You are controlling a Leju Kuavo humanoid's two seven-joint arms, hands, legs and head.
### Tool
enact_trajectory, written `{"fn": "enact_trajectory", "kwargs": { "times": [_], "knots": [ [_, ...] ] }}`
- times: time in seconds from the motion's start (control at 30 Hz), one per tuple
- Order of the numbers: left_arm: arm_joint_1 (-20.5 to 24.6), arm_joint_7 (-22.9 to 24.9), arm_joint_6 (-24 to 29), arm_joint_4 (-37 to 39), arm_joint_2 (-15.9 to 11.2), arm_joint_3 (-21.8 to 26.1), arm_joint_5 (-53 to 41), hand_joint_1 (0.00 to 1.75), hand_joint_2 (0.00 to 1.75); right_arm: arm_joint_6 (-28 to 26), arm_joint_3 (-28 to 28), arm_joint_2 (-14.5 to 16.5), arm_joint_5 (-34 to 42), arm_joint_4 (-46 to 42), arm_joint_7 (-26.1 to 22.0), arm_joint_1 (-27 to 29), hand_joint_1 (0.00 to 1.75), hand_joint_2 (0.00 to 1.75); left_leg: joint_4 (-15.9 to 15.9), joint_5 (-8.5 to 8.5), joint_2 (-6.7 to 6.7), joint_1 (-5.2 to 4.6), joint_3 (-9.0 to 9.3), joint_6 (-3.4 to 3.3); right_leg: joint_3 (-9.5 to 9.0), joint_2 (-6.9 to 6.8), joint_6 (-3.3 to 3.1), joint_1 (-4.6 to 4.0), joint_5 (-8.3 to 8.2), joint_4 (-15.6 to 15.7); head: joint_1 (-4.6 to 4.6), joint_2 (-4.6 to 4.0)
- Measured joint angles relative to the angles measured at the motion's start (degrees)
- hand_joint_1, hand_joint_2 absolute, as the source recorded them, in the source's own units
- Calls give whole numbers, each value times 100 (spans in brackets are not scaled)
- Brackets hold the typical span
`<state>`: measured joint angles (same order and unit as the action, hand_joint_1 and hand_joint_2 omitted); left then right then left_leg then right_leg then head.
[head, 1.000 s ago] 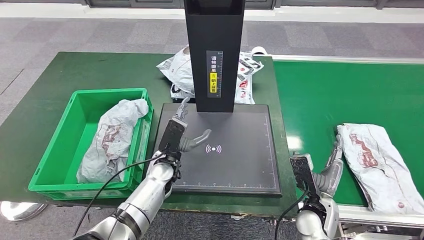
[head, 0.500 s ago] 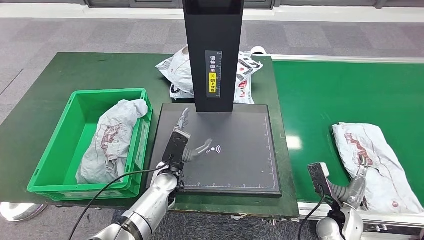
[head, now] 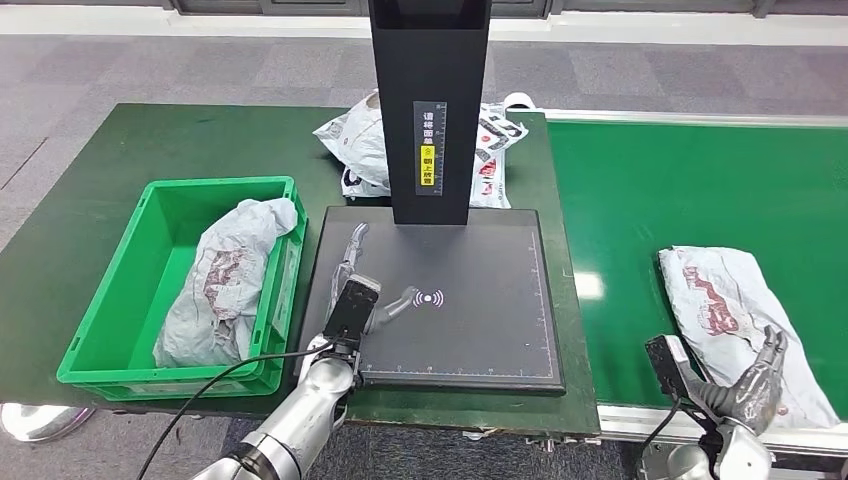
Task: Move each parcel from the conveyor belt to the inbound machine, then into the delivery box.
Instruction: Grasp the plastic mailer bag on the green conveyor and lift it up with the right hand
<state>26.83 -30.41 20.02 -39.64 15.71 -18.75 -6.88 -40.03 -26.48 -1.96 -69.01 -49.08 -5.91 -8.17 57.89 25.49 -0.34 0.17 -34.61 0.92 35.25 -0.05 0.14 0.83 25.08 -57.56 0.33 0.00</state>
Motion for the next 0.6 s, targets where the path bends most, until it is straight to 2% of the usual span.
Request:
{"fn": "enact_trajectory", "kwargs": {
  "times": [0.27, 0.6],
  "knots": [
    [-40, 5, 1, -10, -13, 0, -37, 0, 175, 1, -318, -187, -190, 823, 159, -354, 0, 175, 1, 0, 1, -1, 2, -2, 0, 1, 4, 2, -2, 0, 0, 0],
    [-64, 5, 1, -32, -14, 0, -38, 0, 175, -1, -385, -249, -198, 1108, 163, -472, 0, 175, 1, 0, 0, -1, 1, -2, 0, 1, 5, 1, -1, 0, 0, 0]
  ]
}}
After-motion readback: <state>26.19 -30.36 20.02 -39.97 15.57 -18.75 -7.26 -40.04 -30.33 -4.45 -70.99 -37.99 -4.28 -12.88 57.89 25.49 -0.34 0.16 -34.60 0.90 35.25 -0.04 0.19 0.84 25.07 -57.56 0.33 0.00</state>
